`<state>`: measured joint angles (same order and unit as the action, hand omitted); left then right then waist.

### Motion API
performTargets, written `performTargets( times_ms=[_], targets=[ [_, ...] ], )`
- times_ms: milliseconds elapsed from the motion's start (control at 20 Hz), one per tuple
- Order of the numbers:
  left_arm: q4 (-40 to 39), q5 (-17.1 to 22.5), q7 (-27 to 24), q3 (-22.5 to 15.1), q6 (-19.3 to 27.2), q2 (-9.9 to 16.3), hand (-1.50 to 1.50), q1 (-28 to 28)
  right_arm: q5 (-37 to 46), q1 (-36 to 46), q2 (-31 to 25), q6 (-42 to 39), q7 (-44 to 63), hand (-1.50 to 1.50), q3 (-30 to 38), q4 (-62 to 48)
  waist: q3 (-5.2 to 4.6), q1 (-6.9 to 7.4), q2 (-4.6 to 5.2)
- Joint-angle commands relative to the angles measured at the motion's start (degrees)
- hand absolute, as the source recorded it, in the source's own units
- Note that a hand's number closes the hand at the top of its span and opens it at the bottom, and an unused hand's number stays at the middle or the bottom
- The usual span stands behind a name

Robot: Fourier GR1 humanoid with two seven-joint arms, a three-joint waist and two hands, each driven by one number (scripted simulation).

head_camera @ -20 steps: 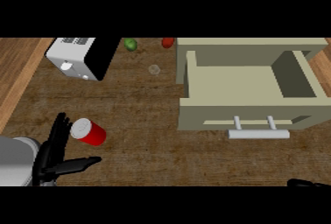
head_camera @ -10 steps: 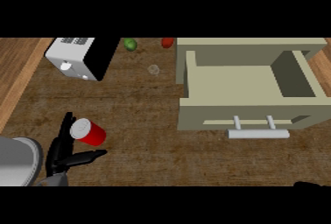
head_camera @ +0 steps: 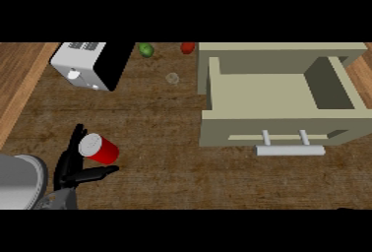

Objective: Pick up the can, place it into the drawer and close the drawer

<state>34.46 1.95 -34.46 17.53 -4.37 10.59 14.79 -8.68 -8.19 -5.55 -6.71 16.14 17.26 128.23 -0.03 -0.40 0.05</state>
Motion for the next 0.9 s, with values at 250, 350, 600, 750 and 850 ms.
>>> performTargets(
  times_ms=[250,350,600,750,850],
  targets=[
    [-10.0,-0.5,-0.1,-1.0,-4.6,3.0,-1.50,10.0,3.5,1.8,1.9,1.9,0.4,-1.50,-2.4,0.0,-0.02,-0.13,0.06],
    [-12.4,-0.2,-1.8,-1.0,-5.8,2.0,1.50,11.7,1.3,2.6,0.3,1.4,2.6,-1.50,-0.6,0.3,-0.03,-0.29,0.10],
    [-11.4,-0.2,-4.2,-2.6,-7.4,0.0,1.50,10.9,2.6,-1.0,1.7,-0.6,-1.6,-1.50,-1.0,0.2,0.00,-0.14,0.01],
    [-14.6,-0.3,-7.3,-2.3,-7.9,-0.8,1.50,12.9,-0.5,5.5,-2.0,1.9,4.5,-1.50,2.6,1.1,-0.03,-0.27,0.09],
    [-13.3,-0.2,-6.4,-2.8,-8.2,-0.9,1.50,12.4,-1.6,-3.6,1.2,-2.7,-3.0,-1.50,2.7,0.8,0.01,-0.33,0.01]
  ],
)
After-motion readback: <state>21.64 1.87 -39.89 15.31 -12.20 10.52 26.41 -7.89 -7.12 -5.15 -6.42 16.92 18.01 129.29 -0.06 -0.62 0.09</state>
